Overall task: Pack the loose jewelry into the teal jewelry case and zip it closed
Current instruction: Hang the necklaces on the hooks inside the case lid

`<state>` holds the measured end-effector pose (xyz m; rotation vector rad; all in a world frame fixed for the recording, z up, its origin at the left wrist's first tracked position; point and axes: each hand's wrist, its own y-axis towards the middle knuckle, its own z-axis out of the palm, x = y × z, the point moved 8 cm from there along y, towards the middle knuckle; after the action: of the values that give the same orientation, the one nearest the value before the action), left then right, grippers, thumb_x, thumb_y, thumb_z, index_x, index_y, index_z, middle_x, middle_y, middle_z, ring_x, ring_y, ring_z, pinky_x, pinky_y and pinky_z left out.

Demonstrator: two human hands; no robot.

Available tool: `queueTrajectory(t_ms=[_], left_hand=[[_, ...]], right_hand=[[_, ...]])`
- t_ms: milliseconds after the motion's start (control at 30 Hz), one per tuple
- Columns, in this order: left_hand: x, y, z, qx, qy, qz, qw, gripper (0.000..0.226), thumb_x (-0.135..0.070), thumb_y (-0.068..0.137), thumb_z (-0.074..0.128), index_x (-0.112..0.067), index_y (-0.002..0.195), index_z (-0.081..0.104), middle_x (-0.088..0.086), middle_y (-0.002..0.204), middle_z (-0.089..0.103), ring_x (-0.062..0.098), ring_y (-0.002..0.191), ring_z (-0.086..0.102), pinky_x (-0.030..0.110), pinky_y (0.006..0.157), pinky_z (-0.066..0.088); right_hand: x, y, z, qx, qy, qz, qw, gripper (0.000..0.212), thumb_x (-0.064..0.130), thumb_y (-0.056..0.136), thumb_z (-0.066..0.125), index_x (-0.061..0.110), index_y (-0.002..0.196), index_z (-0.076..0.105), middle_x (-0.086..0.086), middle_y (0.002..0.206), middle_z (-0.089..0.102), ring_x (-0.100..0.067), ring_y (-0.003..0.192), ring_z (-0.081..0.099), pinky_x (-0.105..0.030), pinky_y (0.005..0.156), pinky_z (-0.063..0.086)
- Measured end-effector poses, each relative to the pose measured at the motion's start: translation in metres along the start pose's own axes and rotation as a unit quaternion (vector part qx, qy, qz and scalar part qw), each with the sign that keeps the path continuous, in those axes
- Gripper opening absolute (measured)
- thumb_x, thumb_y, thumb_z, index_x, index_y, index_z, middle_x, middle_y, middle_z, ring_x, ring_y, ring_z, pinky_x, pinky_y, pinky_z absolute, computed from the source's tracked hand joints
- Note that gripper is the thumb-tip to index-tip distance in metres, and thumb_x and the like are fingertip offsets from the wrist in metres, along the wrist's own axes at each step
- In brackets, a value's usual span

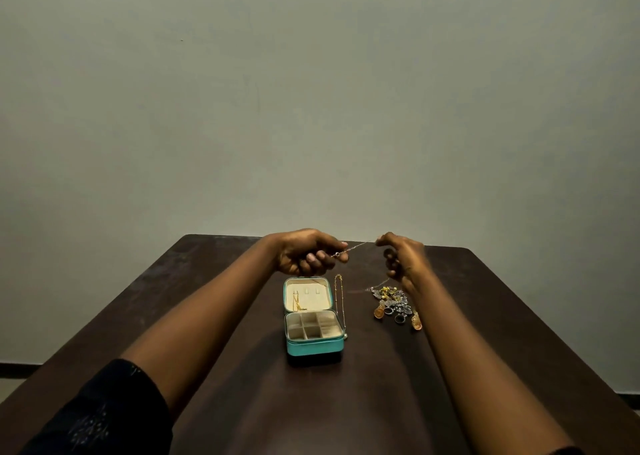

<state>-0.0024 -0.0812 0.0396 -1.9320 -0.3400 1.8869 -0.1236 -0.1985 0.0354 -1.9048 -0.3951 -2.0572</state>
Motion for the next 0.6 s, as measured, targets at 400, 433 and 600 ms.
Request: queueTrajectory(t_ms=[400,433,600], left_hand=[[0.023,-0.009,-0.001,-0.080,0.208,-0.036,0.974,0.069,-0.056,0.096,0.022,-0.007,0.142,0.034,0.008,0.144,0.044,0.023,0.136,0.038,0.041,0.113,0.027],[0.019,-0.007,-0.002,-0.101,0.200,0.005,0.975,0.067,-0.054,0.096,0.023,-0.007,0.144,0.032,0.008,0.150,0.036,0.023,0.140,0.030,0.041,0.117,0.019],[0.014,-0.002,0.005,-0.117,0.054,0.150,0.980,0.057,-0.048,0.099,0.019,-0.017,0.145,0.030,-0.001,0.156,0.025,0.023,0.144,0.019,0.045,0.119,0.000]], right_hand=[[0.027,-0.029,0.015,0.030,-0.086,-0.034,0.995,0.021,0.025,0.082,0.061,0.005,0.084,0.067,0.000,0.058,0.038,-0.011,0.046,0.026,-0.021,0.042,0.019],[0.027,-0.031,0.017,0.031,-0.083,-0.029,0.996,0.025,0.030,0.083,0.060,0.006,0.083,0.067,0.001,0.056,0.036,-0.010,0.045,0.025,-0.021,0.042,0.019],[0.023,-0.038,0.023,0.014,-0.046,0.006,0.999,0.038,0.044,0.082,0.059,0.007,0.078,0.066,0.001,0.052,0.030,-0.011,0.044,0.022,-0.021,0.046,0.018]])
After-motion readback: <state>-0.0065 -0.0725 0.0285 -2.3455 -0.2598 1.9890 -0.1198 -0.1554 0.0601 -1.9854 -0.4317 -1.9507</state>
